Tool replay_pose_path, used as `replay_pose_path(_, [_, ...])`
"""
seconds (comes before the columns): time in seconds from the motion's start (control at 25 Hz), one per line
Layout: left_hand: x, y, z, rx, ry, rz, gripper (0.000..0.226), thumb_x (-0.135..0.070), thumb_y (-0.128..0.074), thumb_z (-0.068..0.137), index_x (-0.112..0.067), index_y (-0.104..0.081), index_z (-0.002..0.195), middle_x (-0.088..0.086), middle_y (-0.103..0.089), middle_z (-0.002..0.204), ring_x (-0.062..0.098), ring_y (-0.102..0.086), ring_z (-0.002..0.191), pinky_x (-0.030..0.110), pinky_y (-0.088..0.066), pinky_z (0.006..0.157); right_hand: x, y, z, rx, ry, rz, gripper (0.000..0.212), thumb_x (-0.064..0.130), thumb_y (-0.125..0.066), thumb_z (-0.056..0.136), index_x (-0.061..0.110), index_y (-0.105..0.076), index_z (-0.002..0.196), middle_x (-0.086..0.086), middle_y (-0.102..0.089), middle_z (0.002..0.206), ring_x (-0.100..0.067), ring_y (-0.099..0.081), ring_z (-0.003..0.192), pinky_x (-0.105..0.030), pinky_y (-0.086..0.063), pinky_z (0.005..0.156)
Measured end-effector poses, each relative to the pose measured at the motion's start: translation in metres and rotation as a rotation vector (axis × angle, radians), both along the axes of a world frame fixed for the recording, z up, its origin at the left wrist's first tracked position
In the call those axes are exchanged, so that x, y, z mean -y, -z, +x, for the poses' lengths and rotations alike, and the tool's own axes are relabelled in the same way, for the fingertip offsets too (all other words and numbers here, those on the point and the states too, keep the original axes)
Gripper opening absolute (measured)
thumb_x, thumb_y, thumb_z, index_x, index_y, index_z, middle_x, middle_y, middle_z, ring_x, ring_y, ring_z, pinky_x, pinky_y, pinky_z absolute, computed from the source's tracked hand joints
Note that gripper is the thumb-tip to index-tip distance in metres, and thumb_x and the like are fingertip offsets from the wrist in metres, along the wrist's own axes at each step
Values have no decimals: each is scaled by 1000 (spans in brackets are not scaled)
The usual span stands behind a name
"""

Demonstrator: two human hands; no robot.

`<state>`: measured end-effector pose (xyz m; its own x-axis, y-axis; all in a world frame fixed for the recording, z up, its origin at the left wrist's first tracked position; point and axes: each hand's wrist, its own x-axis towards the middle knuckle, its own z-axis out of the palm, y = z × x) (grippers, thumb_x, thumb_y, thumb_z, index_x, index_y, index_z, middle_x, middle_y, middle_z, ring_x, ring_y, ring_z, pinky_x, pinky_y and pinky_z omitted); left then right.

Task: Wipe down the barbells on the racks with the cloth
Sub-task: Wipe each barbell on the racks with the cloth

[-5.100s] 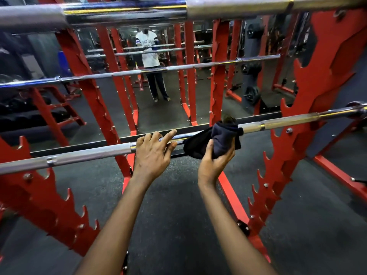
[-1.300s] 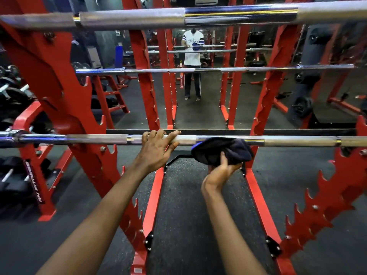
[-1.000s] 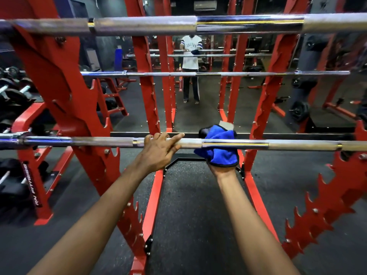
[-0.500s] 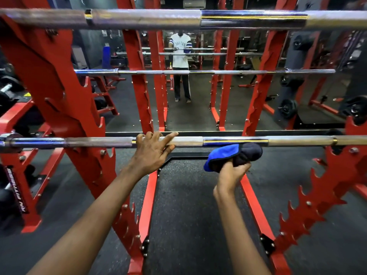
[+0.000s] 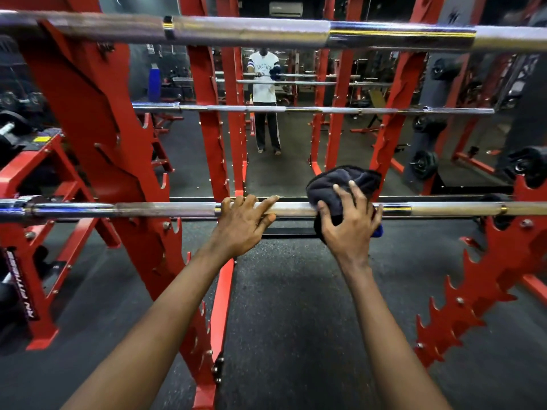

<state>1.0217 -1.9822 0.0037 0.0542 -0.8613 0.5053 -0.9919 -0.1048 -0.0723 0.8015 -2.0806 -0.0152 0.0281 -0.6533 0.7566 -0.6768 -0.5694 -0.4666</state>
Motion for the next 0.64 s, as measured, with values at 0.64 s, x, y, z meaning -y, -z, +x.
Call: replay_pose_path(0.64, [-26, -1, 41, 19, -47, 126, 61, -63, -30, 98, -39, -24, 153, 4, -49, 123, 26, -43, 117, 47, -27, 98, -9, -3, 21, 114, 43, -13, 44, 49, -66, 89, 24, -67, 125, -1, -61, 134, -27, -56, 128, -51, -37, 113])
